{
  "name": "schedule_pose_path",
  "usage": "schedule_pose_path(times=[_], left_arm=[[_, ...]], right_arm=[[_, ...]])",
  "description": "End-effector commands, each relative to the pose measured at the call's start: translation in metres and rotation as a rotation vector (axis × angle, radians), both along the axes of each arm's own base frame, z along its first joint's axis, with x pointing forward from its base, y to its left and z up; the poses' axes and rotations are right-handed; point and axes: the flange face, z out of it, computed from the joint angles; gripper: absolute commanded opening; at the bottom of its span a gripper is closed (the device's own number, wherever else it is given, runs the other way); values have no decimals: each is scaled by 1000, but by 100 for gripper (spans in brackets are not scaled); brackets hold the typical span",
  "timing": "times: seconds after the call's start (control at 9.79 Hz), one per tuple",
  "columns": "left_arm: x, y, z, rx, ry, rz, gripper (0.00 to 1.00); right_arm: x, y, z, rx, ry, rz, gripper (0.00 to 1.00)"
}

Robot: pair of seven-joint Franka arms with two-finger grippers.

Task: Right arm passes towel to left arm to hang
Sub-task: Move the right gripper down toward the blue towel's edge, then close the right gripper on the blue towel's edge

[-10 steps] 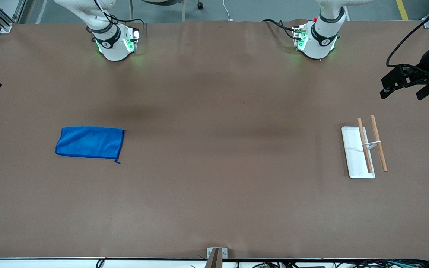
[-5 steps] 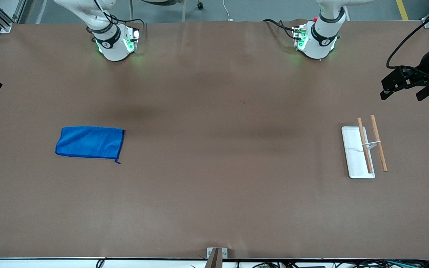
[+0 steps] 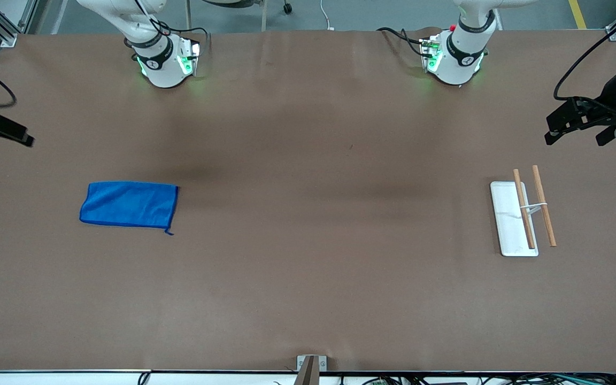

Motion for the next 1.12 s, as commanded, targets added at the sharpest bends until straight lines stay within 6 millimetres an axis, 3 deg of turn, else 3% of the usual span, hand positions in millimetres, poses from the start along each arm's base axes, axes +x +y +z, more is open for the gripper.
schedule_pose_path(times=[0.0,0.31,0.41,0.72,0.92,1.02], left_arm=[[4,2,-18,20,36,-10,99],[4,6,-18,21,36,-4,99],[4,6,-18,21,36,-4,99],[4,5,-18,21,36,-5,99],[4,6,-18,20,36,-4,99],[5,7,-18,21,36,-2,99]], right_arm=[[-4,11,-95,-21,-27,42,99],[-11,16,-227,-32,-91,61,99],[-13,16,-261,-35,-83,73,99],[-26,14,-340,-34,-101,124,99],[-33,2,-372,-32,-88,129,96],[-34,1,-378,-32,-85,126,96]])
